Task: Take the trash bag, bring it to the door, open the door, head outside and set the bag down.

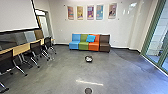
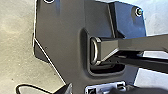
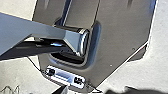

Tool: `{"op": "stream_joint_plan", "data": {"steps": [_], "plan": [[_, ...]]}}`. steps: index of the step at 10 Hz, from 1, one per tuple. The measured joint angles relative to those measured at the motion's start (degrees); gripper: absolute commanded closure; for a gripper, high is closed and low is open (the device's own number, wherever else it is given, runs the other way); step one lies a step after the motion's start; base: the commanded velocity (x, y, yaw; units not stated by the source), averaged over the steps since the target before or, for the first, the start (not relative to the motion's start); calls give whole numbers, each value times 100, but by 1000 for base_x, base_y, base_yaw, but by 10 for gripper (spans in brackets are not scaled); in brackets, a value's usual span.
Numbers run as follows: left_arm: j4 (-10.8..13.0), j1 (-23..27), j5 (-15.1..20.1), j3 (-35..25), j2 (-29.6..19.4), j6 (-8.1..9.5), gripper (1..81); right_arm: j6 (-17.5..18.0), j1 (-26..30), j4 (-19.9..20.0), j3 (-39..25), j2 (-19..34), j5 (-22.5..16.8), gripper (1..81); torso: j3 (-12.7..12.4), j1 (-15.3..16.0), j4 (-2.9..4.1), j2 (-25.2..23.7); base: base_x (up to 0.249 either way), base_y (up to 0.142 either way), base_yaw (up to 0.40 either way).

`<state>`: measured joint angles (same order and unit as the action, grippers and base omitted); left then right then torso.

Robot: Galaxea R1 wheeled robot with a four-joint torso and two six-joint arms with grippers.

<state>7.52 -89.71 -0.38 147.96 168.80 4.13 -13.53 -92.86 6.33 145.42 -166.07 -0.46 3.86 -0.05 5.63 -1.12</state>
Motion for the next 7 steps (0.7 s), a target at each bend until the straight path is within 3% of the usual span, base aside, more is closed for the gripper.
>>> {"op": "stream_joint_plan", "data": {"steps": [7], "plan": [[0,62,-28,9,27,0,10,-20,63,1,59,-49,24,10,0,2,-2,2,132,0,0]]}}
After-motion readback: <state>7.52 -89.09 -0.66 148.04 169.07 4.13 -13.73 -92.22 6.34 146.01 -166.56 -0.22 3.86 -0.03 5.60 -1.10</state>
